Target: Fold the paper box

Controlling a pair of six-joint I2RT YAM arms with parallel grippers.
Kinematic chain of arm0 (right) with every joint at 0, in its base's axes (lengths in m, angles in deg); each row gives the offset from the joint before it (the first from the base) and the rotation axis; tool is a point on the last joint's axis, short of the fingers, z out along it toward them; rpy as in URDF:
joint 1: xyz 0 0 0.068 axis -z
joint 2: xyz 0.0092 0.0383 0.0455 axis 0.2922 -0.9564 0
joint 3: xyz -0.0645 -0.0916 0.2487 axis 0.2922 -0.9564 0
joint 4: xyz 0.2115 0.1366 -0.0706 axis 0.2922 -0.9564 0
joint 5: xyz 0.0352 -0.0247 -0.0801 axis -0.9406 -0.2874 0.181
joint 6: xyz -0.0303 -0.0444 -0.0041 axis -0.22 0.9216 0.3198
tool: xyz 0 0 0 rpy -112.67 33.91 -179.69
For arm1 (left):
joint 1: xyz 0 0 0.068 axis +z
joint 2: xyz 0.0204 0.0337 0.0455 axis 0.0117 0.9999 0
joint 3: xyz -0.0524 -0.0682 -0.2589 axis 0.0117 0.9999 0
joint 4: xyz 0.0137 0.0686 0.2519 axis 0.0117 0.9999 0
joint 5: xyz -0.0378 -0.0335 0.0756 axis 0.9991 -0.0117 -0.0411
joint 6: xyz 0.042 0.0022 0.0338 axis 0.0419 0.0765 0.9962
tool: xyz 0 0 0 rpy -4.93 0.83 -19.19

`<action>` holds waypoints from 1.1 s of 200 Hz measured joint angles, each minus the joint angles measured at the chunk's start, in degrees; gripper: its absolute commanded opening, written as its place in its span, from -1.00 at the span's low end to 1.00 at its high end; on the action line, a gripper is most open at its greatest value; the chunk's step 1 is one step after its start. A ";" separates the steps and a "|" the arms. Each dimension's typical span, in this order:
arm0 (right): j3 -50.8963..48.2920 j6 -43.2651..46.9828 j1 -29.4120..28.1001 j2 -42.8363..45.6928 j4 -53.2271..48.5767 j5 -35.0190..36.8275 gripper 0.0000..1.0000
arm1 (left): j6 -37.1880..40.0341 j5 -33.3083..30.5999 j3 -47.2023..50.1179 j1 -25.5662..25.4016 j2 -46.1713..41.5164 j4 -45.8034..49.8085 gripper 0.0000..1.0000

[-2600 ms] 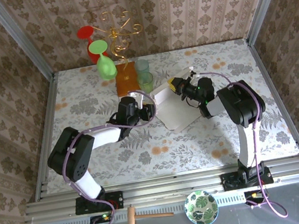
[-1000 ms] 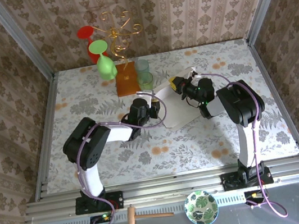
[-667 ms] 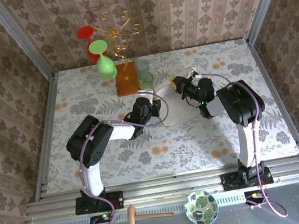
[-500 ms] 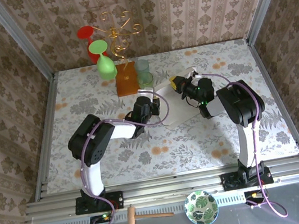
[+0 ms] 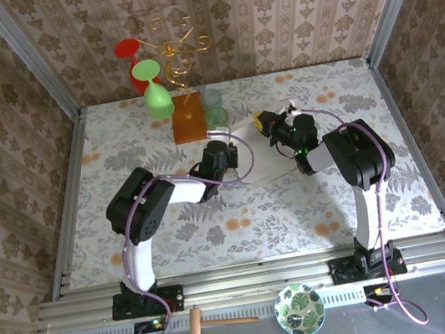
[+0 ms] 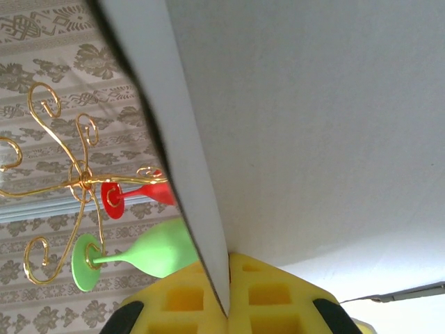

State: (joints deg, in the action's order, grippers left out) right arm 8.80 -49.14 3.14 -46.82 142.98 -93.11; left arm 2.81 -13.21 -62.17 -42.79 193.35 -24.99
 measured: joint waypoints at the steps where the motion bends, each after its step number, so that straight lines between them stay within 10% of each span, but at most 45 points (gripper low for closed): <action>1: 0.00 0.00 0.00 0.00 0.00 0.07 -1.00 | 0.00 0.00 -0.04 0.00 0.02 0.00 -1.00; 48: 0.24 0.00 -0.17 0.55 -1.44 1.57 -1.00 | 0.20 -0.90 -1.97 0.00 0.94 1.31 -1.00; 114: 0.90 -0.02 -0.70 0.66 -2.56 1.73 -1.00 | 0.15 -1.79 -5.64 0.04 1.90 5.73 -0.44; 220: 1.01 -0.02 -1.46 1.29 -3.89 2.64 -1.00 | -1.79 -3.63 -8.46 0.57 1.90 11.21 -1.00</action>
State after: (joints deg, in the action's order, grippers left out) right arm 9.81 -49.16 1.68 -45.53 139.09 -90.46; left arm 1.02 -16.84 -70.63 -42.23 195.25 -13.77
